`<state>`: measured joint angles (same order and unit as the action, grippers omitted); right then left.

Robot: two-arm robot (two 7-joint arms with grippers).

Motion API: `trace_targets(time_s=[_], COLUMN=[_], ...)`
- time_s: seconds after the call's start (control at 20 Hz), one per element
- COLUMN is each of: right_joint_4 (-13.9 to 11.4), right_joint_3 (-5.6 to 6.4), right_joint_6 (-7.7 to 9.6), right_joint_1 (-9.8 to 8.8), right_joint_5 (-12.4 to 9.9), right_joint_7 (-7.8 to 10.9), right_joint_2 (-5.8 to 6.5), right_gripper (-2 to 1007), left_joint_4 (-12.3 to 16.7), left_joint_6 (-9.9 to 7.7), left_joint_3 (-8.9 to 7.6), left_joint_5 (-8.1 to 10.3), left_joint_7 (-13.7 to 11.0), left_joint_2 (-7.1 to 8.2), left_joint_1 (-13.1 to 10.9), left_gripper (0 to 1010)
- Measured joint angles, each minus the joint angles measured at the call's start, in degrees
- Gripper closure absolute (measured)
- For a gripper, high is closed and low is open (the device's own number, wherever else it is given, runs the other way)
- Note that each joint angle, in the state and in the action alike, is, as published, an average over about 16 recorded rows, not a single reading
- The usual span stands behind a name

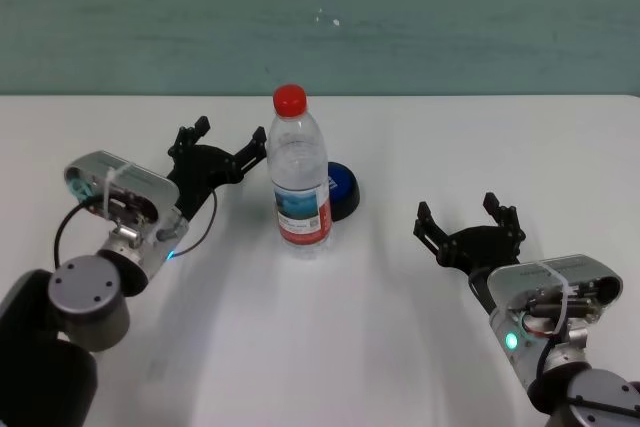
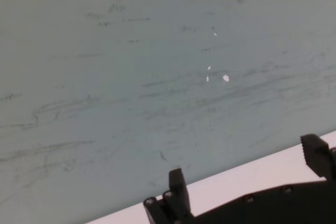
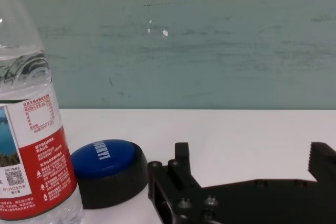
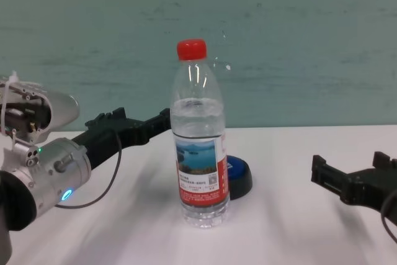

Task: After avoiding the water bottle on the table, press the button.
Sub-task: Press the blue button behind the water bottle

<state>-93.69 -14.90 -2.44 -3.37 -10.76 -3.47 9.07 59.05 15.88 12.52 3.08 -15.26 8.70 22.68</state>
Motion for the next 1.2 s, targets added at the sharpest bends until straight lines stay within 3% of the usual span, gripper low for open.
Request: trace_targets(time_s=[1.2], right_joint_4=[0.0], right_joint_3=[0.0], right_joint_6=[0.0], right_joint_1=[0.0], right_joint_5=[0.0], right_joint_7=[0.0], right_joint_2=[0.0], right_gripper=[1], left_joint_4=[-1.7], left_joint_6=[0.59], left_joint_3=[-0.7], left_joint_5=[-0.88], left_joint_7=[0.9], left_joint_2=[-0.08], left_joint_1=[1.0], left_gripper=[0])
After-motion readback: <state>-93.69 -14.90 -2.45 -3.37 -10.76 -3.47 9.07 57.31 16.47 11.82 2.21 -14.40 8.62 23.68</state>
